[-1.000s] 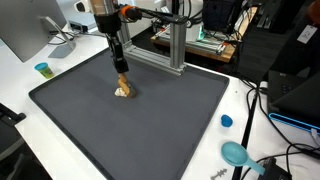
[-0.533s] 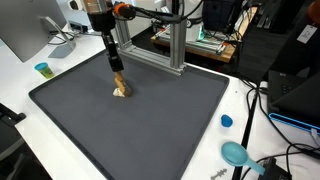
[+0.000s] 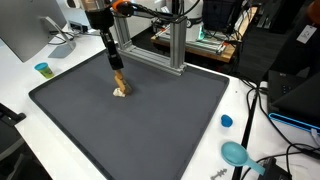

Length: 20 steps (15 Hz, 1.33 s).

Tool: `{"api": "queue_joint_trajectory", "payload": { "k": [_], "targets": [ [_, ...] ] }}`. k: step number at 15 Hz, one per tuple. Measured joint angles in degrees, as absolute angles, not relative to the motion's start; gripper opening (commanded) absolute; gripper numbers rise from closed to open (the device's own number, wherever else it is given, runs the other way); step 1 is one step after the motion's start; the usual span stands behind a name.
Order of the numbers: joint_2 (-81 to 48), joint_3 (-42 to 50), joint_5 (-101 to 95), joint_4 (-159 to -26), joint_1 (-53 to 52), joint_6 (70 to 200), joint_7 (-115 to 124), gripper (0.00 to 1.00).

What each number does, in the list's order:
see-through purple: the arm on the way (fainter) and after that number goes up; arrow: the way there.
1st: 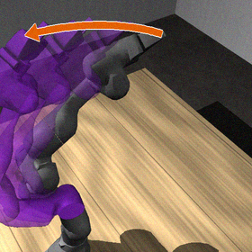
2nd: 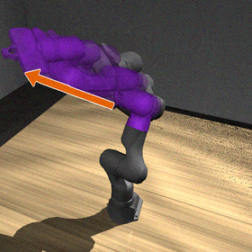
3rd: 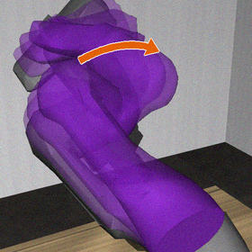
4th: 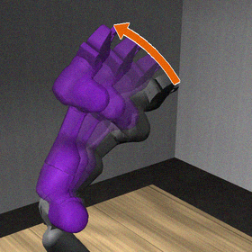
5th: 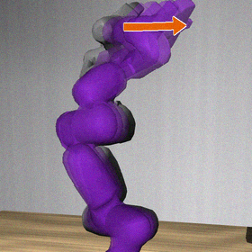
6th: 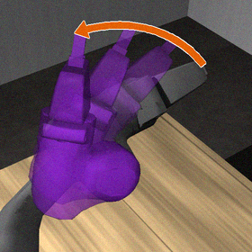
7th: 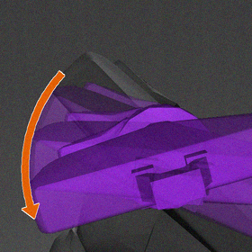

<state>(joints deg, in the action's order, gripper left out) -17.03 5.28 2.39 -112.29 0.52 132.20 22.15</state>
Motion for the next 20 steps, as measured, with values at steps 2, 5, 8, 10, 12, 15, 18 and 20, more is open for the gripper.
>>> {"api": "queue_joint_trajectory", "payload": {
  "k": [2, 5, 8, 10, 12, 15, 18, 20],
  "targets": [
    [-17.2, 4.8, 2.5, -112.3, 0.2, 132.2, 22.2, 0.22],
    [-17.8, 4.7, 2.5, -111.9, -0.4, 132.4, 23.4, 0.22],
    [-18.9, 4.7, 2.5, -110.5, -0.4, 132.6, 25.1, 0.22],
    [-19.7, 4.9, 2.5, -109.4, -0.4, 132.6, 25.9, 0.22],
    [-20.6, 5.0, 2.5, -108.4, -0.4, 132.5, 27.0, 0.22],
    [-21.8, 5.2, 2.5, -106.5, -0.4, 131.8, 28.5, 0.22],
    [-23.0, 5.6, 2.5, -104.3, -0.4, 130.7, 29.9, 0.22],
    [-24.0, 5.7, 2.5, -102.8, -0.5, 129.4, 30.2, 0.22]
  ]
}}
